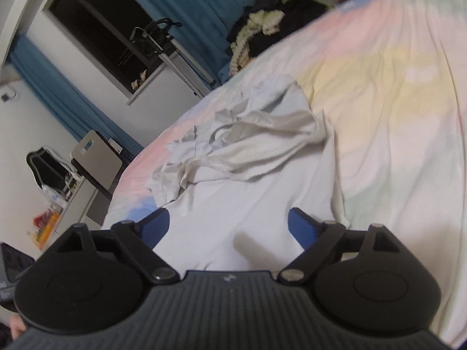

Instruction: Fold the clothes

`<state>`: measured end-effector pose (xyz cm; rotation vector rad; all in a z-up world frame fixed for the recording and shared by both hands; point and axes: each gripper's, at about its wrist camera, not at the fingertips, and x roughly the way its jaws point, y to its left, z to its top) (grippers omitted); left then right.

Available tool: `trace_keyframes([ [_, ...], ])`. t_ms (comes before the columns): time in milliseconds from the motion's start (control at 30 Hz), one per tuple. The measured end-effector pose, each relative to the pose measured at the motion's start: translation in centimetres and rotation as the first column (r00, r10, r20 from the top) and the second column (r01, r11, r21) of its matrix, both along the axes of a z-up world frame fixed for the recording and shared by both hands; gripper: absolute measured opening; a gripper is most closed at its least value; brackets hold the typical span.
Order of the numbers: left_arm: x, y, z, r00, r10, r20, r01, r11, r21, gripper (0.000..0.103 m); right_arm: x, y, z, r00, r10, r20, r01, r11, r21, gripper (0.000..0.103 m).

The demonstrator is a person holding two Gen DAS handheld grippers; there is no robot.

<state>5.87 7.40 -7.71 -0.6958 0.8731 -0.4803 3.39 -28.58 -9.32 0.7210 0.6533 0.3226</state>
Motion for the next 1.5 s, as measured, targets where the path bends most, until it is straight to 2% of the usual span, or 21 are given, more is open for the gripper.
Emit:
trace_keyframes([
  [67,0.6,0.9,-1.7,0.995,0.024,-0.097,-0.038,0.99,-0.138,0.093,0.1,0.0,-0.8,0.999,0.013,-0.048,-0.009,0.996,0.09,0.091],
  [167,1.3,1.6,-4.1,0.976,0.05,-0.213,-0.099,0.969,-0.224,0.093,0.3,-0.3,-2.9,0.988,0.019,-0.153,0.022,0.965,0.262,0.091],
  [267,1.8,1.6,-5.8,0.952,0.053,-0.302,-0.129,0.963,-0.237,0.093,0.3,-0.8,-4.9,0.964,0.0,-0.266,0.098,0.929,0.356,0.091],
  [400,2.3,1.4,-6.6,0.941,0.105,-0.322,-0.183,0.958,-0.222,0.092,0.2,-1.8,-5.9,0.945,-0.076,-0.319,0.193,0.915,0.353,0.091],
  [467,2.7,1.6,-6.7,0.933,0.164,-0.321,-0.235,0.952,-0.196,0.088,0.4,-2.2,-6.0,0.943,-0.115,-0.312,0.224,0.914,0.339,0.088],
  [500,2.9,1.8,-6.6,0.931,0.185,-0.315,-0.254,0.947,-0.196,0.084,0.6,-2.3,-6.1,0.942,-0.13,-0.308,0.234,0.914,0.33,0.087],
  [533,3.1,1.9,-6.5,0.93,0.201,-0.308,-0.267,0.945,-0.191,0.081,0.8,-2.3,-6.0,0.944,-0.136,-0.301,0.234,0.919,0.319,0.081],
  [600,3.3,2.0,-6.4,0.926,0.227,-0.301,-0.287,0.942,-0.175,0.064,1.2,-2.3,-6.0,0.947,-0.147,-0.287,0.234,0.927,0.295,0.071],
  [633,3.4,2.0,-6.3,0.923,0.241,-0.299,-0.299,0.94,-0.167,0.058,1.4,-2.2,-6.0,0.948,-0.153,-0.279,0.233,0.93,0.283,0.058],
  [667,3.4,2.2,-6.3,0.92,0.254,-0.299,-0.311,0.936,-0.161,0.045,1.5,-2.2,-6.0,0.949,-0.158,-0.272,0.233,0.934,0.271,0.041],
  [700,3.5,2.3,-6.3,0.916,0.268,-0.299,-0.324,0.933,-0.156,0.025,1.7,-2.2,-5.9,0.95,-0.164,-0.265,0.234,0.937,0.259,0.037],
  [733,3.5,2.5,-6.2,0.912,0.281,-0.298,-0.336,0.93,-0.152,0.018,1.9,-2.1,-5.8,0.953,-0.166,-0.254,0.231,0.94,0.25,0.032],
  [767,3.4,2.7,-6.0,0.911,0.293,-0.292,-0.347,0.925,-0.156,0.017,1.9,-1.9,-5.6,0.958,-0.164,-0.236,0.221,0.944,0.244,0.024],
  [867,2.8,3.0,-4.4,0.922,0.304,-0.238,-0.35,0.919,-0.18,0.012,1.8,-1.4,-4.7,0.972,-0.155,-0.179,0.194,0.954,0.229,0.016],
  [967,1.5,3.1,-1.3,0.941,0.309,-0.135,-0.33,0.927,-0.177,0.011,1.0,-1.4,-2.6,0.982,-0.153,-0.109,0.175,0.958,0.228,0.014],
  [1133,-0.7,3.0,3.6,0.96,0.278,0.028,-0.272,0.954,-0.127,0.011,-1.8,-1.3,1.5,0.985,-0.162,-0.053,0.17,0.956,0.24,0.012],
  [1200,-2.1,2.9,5.0,0.963,0.264,0.053,-0.257,0.96,-0.108,0.011,-3.2,-1.1,2.8,0.987,-0.153,-0.044,0.159,0.956,0.246,0.012],
  [1300,-4.9,2.8,6.3,0.969,0.241,0.049,-0.235,0.966,-0.105,0.011,-5.6,-1.0,4.6,0.991,-0.132,-0.031,0.136,0.958,0.253,0.012],
  [1500,-12.6,2.9,6.8,0.979,0.201,0.034,-0.196,0.975,-0.109,0.011,-12.7,-1.9,6.1,0.994,-0.101,-0.048,0.11,0.958,0.266,0.012],
])
